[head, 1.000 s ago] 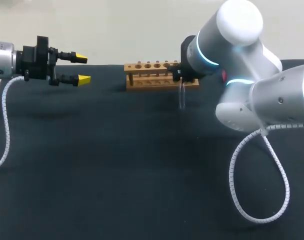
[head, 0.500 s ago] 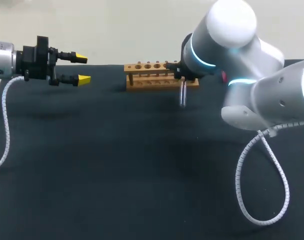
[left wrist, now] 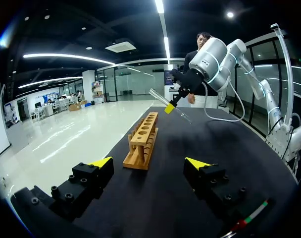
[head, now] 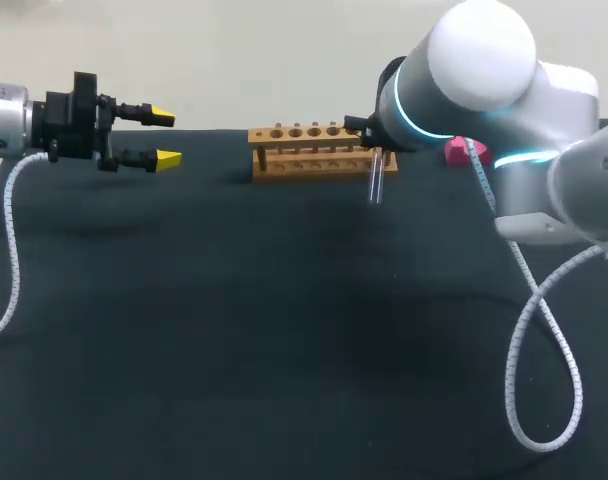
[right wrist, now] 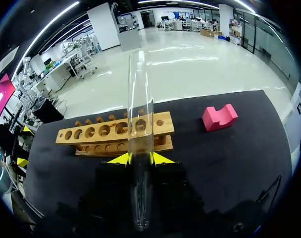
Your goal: Grasp the test tube, adjust it, and insert it.
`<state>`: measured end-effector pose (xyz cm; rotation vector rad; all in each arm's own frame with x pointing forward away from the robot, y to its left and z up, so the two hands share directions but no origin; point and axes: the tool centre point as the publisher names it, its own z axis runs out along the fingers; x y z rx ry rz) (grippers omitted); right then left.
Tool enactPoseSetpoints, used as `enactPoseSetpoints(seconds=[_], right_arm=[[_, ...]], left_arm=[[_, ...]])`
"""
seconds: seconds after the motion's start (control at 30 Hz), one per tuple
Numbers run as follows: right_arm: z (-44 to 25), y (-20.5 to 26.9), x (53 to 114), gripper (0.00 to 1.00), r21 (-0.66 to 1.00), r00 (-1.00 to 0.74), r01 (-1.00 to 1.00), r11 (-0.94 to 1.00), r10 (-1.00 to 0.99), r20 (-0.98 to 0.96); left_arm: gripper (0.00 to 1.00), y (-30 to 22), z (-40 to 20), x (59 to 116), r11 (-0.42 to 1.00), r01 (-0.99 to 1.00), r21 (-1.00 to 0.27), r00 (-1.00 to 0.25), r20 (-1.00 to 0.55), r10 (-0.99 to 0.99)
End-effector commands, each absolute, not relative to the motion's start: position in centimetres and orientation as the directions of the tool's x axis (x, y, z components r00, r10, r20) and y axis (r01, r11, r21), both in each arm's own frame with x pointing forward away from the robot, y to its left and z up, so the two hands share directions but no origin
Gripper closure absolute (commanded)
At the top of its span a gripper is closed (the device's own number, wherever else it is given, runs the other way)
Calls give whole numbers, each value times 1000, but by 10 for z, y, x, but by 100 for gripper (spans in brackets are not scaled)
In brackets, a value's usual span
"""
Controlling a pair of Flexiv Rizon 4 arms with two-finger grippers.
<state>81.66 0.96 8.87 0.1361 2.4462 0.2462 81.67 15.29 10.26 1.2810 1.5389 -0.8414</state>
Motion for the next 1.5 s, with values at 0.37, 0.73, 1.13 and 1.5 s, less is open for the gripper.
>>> enactPoseSetpoints(seconds=[0.37, 0.73, 1.13, 1.5], right_arm=[[103, -3, 800, 100, 222, -313, 16, 975, 216, -925], [108, -10, 789, 100, 205, -274, 30, 978, 205, -940], [108, -10, 789, 100, 205, -274, 30, 978, 205, -940], [114, -12, 794, 100, 203, -252, 28, 979, 203, -946]], left_arm=[[0, 153, 102, 817, 219, 974, 60, -17, -943, 333], [0, 153, 102, 817, 219, 974, 60, -17, -943, 333], [0, 153, 102, 817, 219, 974, 60, -17, -943, 333], [0, 153, 102, 817, 219, 974, 60, -17, -943, 333]])
